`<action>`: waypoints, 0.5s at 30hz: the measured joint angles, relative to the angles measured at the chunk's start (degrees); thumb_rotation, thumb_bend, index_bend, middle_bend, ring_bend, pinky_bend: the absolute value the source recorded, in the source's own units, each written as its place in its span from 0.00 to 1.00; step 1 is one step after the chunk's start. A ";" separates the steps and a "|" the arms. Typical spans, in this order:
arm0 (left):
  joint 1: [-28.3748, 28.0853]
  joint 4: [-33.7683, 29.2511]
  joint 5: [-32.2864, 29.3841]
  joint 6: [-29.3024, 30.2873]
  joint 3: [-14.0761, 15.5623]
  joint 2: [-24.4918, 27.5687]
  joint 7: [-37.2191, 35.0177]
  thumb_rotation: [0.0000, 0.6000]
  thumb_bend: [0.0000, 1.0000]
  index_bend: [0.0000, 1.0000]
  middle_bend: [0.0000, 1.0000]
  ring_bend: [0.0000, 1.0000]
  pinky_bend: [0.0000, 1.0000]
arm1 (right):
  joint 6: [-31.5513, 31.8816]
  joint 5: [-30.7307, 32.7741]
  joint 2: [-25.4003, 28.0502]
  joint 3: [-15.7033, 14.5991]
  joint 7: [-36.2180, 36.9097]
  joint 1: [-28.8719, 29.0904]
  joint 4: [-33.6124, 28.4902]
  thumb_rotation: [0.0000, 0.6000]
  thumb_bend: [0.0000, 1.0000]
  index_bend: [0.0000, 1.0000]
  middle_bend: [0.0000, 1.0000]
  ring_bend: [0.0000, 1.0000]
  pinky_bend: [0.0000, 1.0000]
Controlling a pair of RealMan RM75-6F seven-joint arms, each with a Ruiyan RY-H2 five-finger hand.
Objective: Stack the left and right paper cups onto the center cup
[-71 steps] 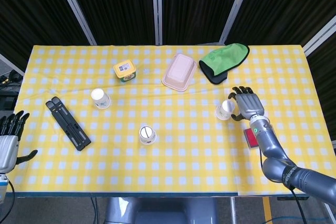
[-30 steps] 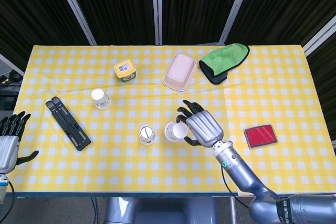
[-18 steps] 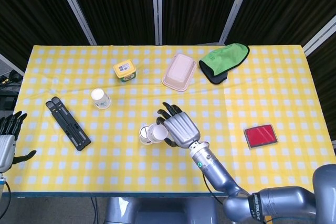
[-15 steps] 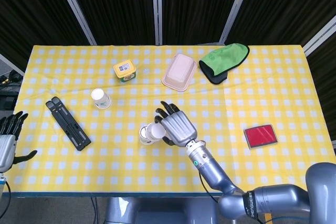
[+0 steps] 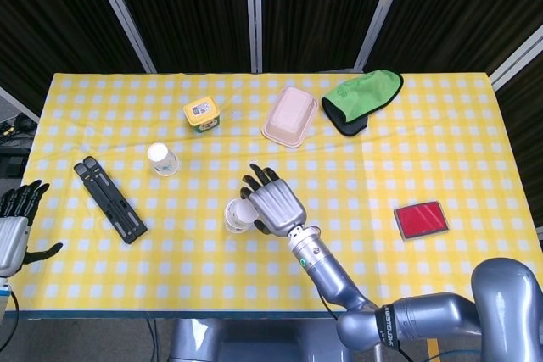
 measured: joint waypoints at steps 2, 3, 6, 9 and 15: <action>-0.07 0.01 0.00 -0.18 0.07 0.00 -0.02 1.00 0.04 0.00 0.00 0.00 0.00 | 0.17 0.08 -0.37 0.01 -0.32 0.28 0.01 1.00 0.24 0.47 0.19 0.02 0.17; -0.09 -0.01 0.04 -0.24 0.13 0.00 0.00 1.00 0.04 0.00 0.00 0.00 0.00 | 0.22 0.16 -0.56 -0.01 -0.45 0.39 0.07 1.00 0.23 0.46 0.18 0.02 0.17; -0.13 -0.13 0.28 -0.21 0.25 -0.01 0.11 1.00 0.04 0.00 0.00 0.00 0.00 | 0.27 0.62 -1.33 -0.03 -0.43 0.66 0.51 1.00 0.18 0.40 0.15 0.02 0.16; -0.10 -0.15 0.27 -0.13 0.25 0.02 0.00 1.00 0.04 0.00 0.00 0.00 0.00 | 0.53 0.65 -1.95 -0.17 -0.49 0.89 0.91 1.00 0.14 0.32 0.13 0.02 0.16; -0.17 0.06 -0.29 -0.41 0.08 0.00 -0.14 1.00 0.04 0.00 0.00 0.00 0.00 | 2.02 -0.32 -2.53 0.11 0.01 0.81 0.57 1.00 0.12 0.22 0.10 0.02 0.15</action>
